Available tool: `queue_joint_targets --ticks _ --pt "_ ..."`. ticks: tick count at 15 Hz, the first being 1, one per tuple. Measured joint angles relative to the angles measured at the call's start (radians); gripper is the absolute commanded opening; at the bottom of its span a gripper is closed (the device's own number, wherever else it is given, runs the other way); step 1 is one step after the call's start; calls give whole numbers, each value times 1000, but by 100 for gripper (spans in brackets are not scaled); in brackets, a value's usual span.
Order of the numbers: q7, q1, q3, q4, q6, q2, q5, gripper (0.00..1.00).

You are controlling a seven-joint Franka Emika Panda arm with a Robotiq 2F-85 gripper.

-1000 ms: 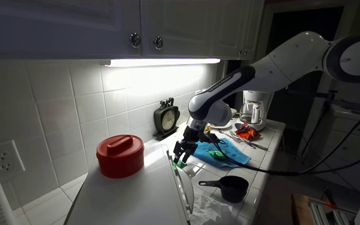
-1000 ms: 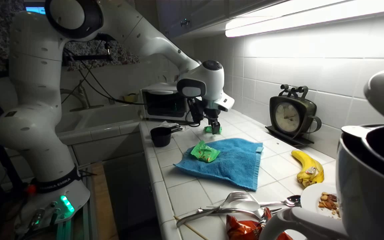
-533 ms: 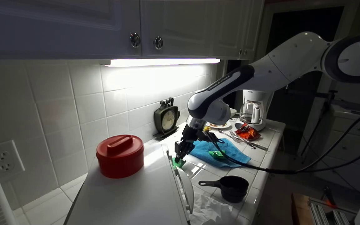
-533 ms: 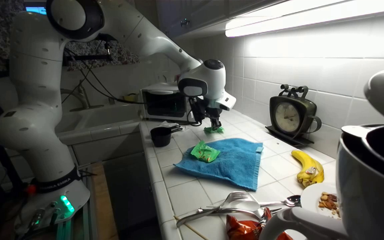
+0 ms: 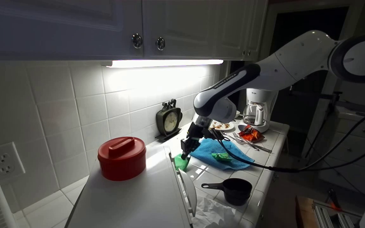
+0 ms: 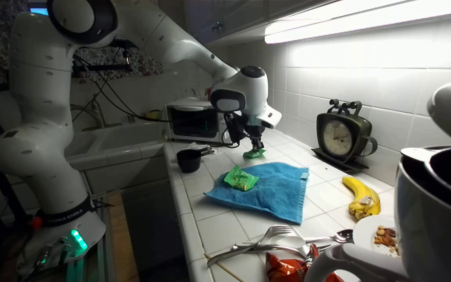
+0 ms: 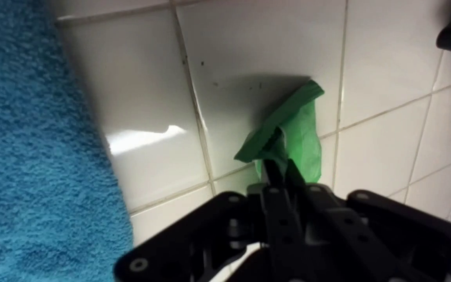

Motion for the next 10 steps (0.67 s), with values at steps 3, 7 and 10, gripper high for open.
queue_joint_targets --ticks 3,7,10 --pt "-1 -4 -34 -9 -8 -55 -65 6" --pt "2 -12 -93 -62 -15 -151 -201 5" --pt "4 -17 -139 -110 -16 -200 -285 6"
